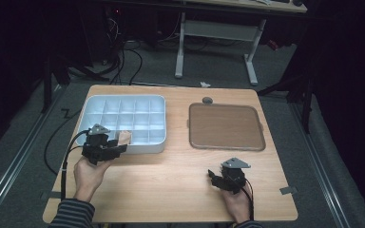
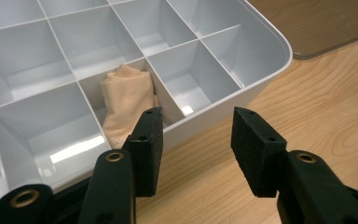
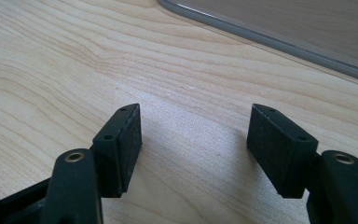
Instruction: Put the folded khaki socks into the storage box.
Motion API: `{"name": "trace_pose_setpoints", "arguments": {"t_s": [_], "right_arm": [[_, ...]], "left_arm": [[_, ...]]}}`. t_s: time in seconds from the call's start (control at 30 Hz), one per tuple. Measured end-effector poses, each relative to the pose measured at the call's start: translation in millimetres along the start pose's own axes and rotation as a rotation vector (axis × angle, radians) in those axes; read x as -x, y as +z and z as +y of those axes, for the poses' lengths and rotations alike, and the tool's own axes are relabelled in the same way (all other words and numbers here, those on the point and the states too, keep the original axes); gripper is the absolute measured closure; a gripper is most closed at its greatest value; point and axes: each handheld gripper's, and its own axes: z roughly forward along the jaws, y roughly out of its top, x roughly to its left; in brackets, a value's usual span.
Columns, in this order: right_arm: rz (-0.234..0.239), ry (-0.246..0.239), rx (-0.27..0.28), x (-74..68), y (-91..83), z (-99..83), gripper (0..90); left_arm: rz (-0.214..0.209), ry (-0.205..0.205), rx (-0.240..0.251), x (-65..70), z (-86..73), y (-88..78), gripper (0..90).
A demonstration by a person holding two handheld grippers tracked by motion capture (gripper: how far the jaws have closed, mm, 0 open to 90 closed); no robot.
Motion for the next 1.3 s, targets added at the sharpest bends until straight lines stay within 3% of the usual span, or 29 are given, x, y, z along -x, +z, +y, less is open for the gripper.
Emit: {"name": "trace_pose_setpoints", "arguments": {"t_s": [0.4, 1.3], "right_arm": [[0.0, 0.0, 0.0, 0.0, 0.0, 0.0, 35.3], [-0.001, -0.006, 0.0, -0.4, 0.1, 0.0, 35.2]], "left_arm": [[-0.03, 0.024, 0.001, 17.1, -9.2, 8.5, 51.6], [-0.081, 0.005, 0.031, 26.3, -37.0, 25.6, 47.7]]}}
